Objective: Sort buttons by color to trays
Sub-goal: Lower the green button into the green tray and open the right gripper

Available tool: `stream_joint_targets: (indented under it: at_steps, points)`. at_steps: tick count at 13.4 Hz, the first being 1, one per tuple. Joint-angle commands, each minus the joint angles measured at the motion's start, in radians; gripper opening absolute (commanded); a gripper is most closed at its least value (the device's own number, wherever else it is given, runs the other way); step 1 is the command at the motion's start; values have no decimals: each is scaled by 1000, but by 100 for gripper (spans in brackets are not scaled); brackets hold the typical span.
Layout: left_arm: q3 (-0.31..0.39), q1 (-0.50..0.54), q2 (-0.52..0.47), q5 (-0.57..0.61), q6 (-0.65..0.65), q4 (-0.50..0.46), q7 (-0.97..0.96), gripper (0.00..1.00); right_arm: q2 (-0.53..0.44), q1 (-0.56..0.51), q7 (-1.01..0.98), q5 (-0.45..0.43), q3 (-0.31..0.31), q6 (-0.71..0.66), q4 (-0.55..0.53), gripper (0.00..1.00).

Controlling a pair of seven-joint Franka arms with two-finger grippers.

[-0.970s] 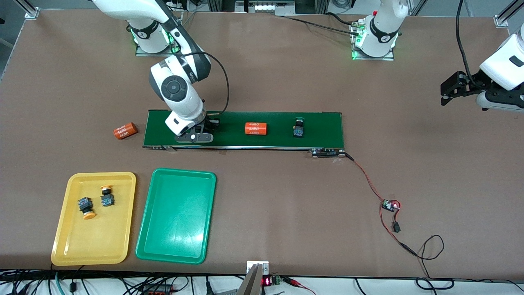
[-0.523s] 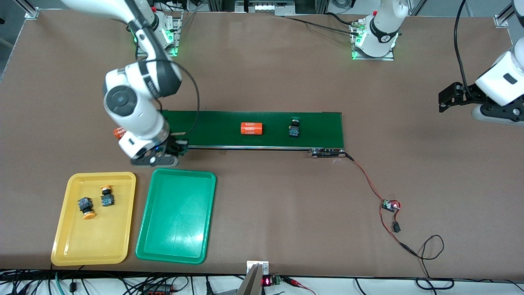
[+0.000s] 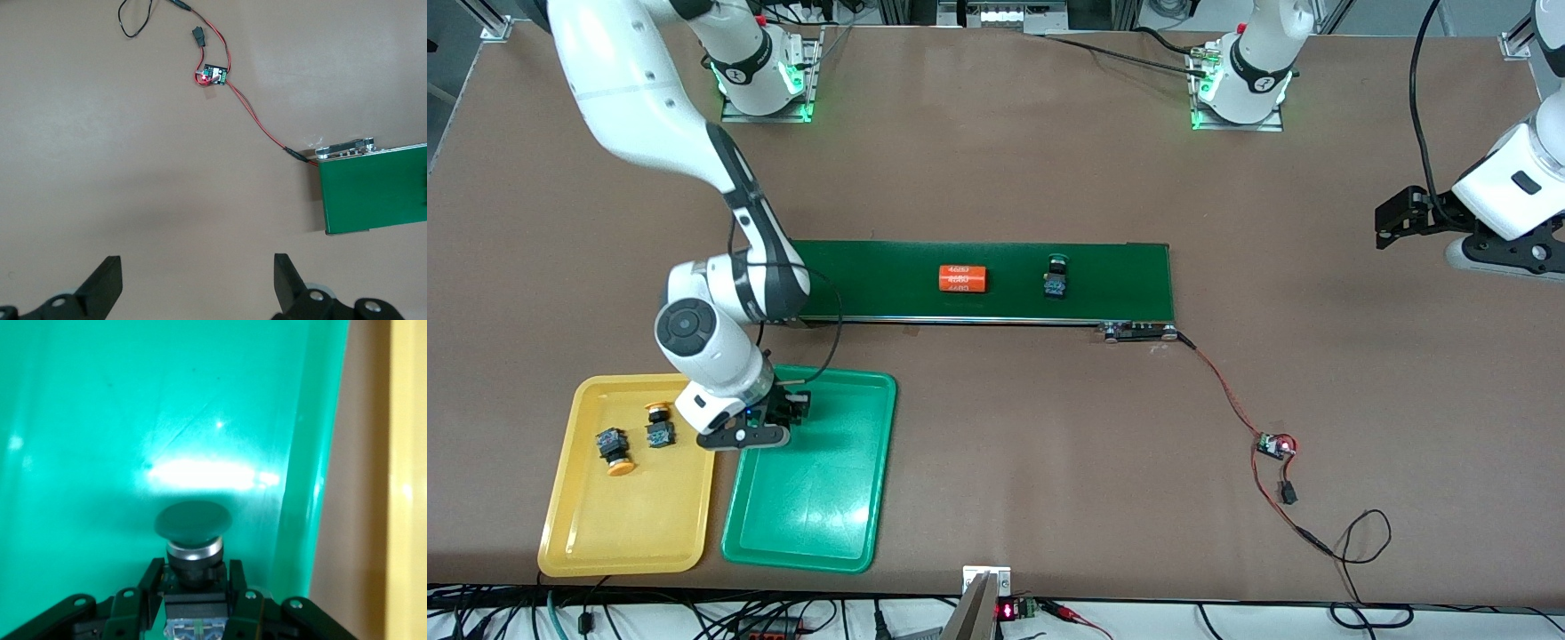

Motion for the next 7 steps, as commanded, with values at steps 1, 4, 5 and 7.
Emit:
stream_joint_targets:
  at_steps: [1,4,5,7]
  points:
    - [0,1,1,-15,-8,19,4,100,31,5,-8,-5,-2,19,44,25]
    - [-2,1,1,-15,-12,19,6,100,43,8,-6,1,-1,77,42,100]
    - [-2,1,0,-13,-15,19,6,100,37,13,-11,-1,-2,75,41,100]
    - [1,3,-3,-8,-17,21,7,100,-14,15,-14,-4,-2,30,30,100]
